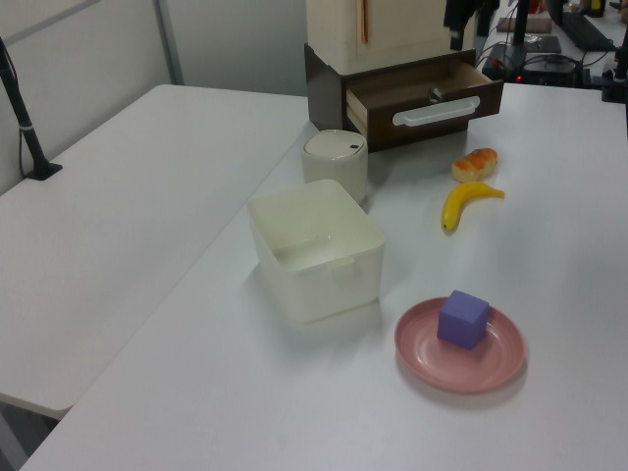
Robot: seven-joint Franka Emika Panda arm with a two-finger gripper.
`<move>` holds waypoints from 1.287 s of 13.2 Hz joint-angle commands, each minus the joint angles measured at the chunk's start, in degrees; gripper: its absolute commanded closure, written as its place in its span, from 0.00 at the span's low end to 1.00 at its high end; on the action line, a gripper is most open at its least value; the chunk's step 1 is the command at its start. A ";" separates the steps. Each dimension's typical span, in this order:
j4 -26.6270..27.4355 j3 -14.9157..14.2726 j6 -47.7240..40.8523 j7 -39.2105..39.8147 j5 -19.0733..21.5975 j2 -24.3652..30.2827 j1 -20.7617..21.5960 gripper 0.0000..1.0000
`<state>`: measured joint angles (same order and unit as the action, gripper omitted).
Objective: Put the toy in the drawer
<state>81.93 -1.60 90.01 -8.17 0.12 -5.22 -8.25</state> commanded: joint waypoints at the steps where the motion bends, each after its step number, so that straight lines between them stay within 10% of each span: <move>1: 5.86 -0.77 -0.71 0.09 2.16 7.57 1.47 0.00; 8: 10.00 -6.29 1.83 2.90 4.52 10.31 3.59 0.00; 17: 12.02 -6.31 7.46 4.13 6.29 9.79 5.35 0.00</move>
<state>92.13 -6.70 95.28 -5.98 5.34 3.35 -3.50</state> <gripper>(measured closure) 0.000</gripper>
